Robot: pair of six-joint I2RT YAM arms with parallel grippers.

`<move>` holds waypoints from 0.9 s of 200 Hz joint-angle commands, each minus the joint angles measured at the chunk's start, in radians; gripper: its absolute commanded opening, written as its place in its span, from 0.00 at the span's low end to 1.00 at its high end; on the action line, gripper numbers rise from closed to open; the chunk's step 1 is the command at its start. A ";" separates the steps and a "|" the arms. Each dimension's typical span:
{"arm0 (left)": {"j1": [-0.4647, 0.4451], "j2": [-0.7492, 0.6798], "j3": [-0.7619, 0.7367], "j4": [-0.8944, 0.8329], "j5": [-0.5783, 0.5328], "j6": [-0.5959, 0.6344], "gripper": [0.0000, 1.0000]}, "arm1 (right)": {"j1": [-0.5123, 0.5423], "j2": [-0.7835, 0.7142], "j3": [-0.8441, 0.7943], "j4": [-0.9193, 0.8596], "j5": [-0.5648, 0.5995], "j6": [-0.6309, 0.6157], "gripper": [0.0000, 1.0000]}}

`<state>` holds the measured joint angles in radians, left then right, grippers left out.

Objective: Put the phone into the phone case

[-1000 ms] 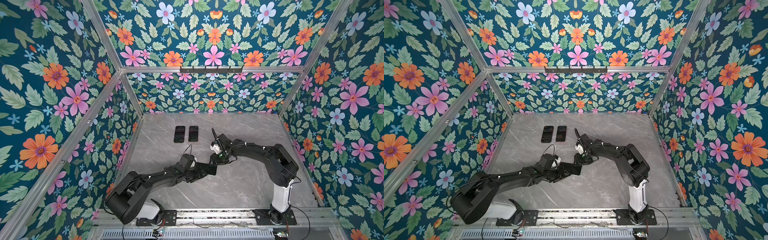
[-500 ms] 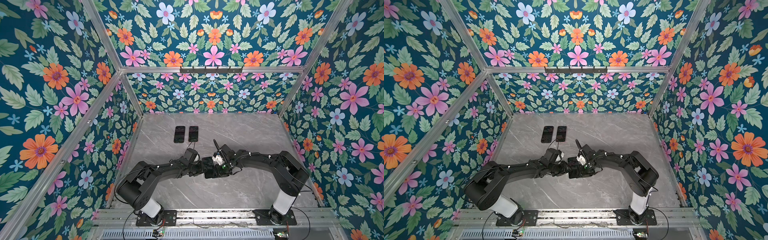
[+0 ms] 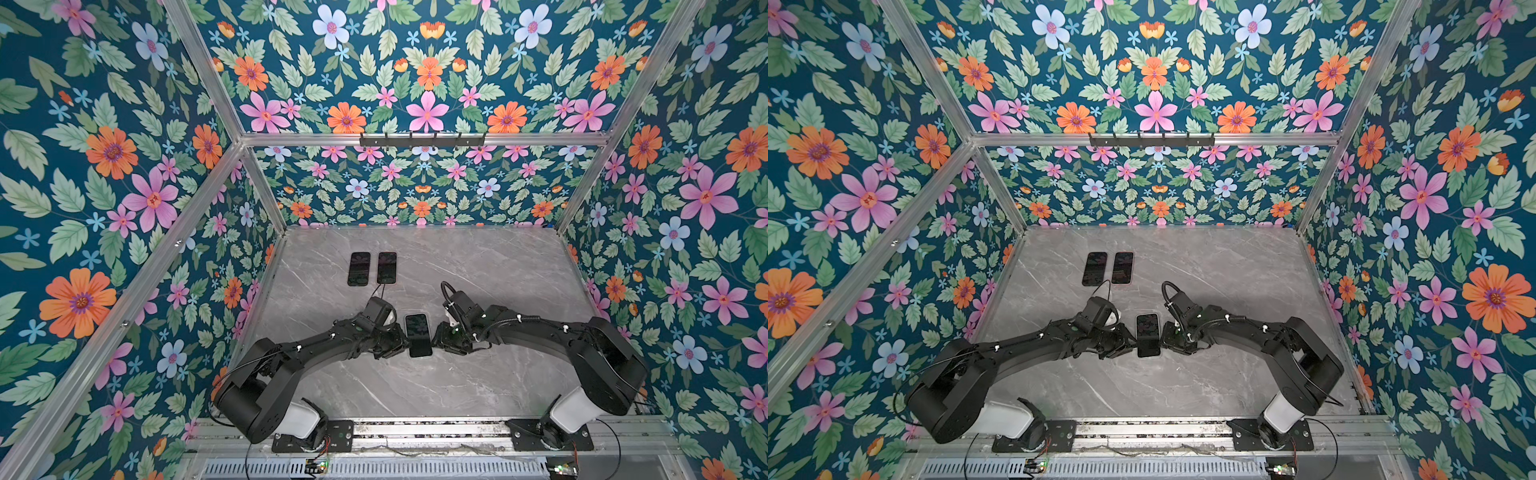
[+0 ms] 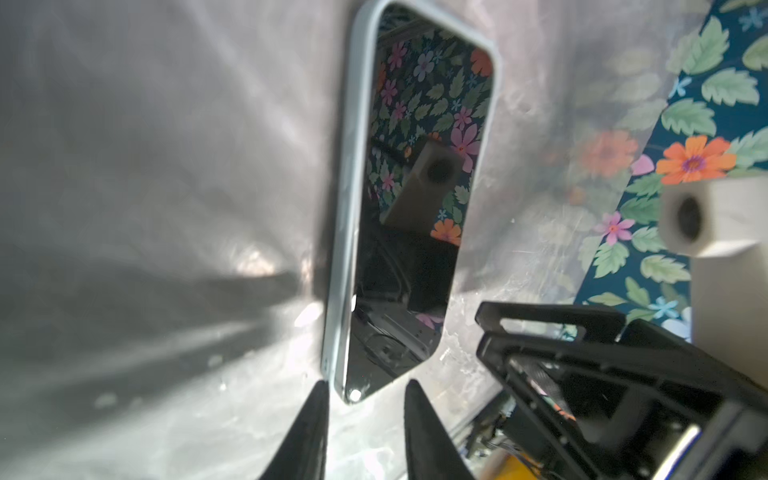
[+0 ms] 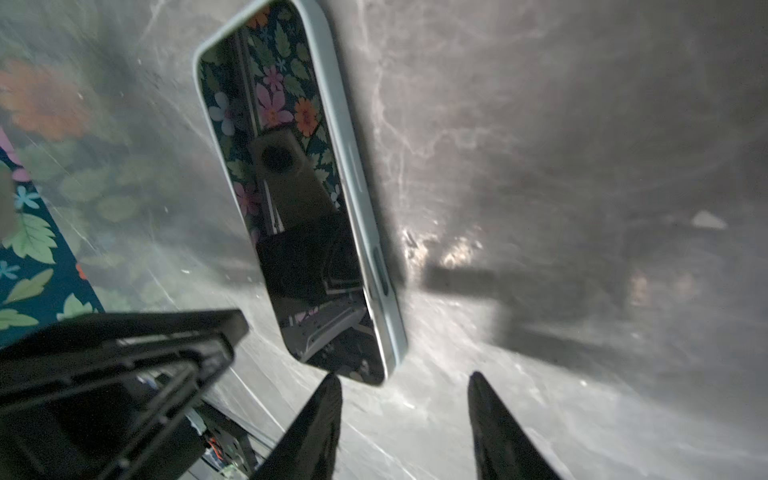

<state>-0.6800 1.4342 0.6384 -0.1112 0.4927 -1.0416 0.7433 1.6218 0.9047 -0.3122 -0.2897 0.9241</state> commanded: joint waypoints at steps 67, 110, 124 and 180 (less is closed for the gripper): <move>-0.077 0.065 0.092 -0.111 -0.076 -0.076 0.29 | 0.000 0.063 0.060 -0.019 -0.029 -0.029 0.52; -0.077 0.043 0.115 -0.207 -0.131 -0.048 0.31 | 0.001 0.081 0.066 0.003 -0.052 -0.029 0.53; -0.079 0.058 0.116 -0.191 -0.122 -0.045 0.30 | 0.001 0.091 0.071 0.002 -0.055 -0.032 0.53; -0.087 0.111 0.123 -0.122 -0.086 -0.031 0.20 | 0.001 0.129 0.075 0.028 -0.081 -0.040 0.50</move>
<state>-0.7662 1.5295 0.7544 -0.2539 0.3965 -1.0950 0.7433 1.7397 0.9730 -0.3069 -0.3511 0.8860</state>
